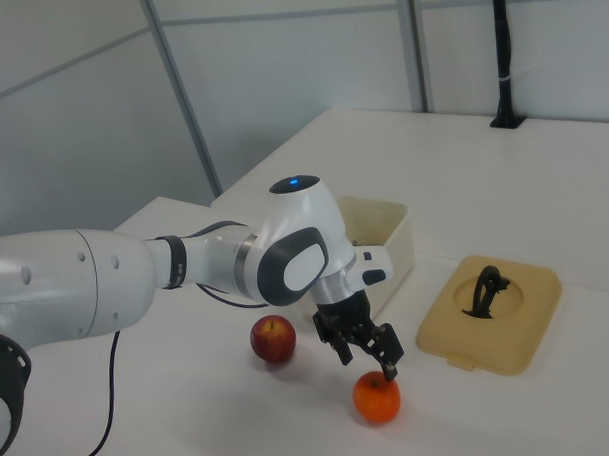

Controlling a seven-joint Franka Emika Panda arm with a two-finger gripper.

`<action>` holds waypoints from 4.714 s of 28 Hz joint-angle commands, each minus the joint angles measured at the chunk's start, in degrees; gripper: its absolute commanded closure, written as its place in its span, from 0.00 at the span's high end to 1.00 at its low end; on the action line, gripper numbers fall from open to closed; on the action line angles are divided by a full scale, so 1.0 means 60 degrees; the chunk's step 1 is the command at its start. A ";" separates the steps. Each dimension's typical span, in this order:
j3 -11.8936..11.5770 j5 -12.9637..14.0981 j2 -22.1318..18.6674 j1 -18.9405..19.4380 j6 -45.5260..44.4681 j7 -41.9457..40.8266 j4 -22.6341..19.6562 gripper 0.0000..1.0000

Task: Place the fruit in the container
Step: 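Close the gripper around the orange mandarin, then lift the mandarin and carry it over the white container, then release, then move the open gripper from the container down onto the red apple, then close the gripper around the red apple, then lift the apple over the white container and open the gripper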

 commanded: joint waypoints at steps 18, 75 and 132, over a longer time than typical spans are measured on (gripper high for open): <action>-0.0121 -0.0739 -0.0478 0.0039 0.0155 -0.0381 -0.1018 0.18; 0.0245 -0.1005 -0.0814 0.2075 -0.0104 0.5280 0.1562 1.00; 0.0362 -0.0065 -0.1299 0.2046 0.0638 0.5390 0.1458 0.00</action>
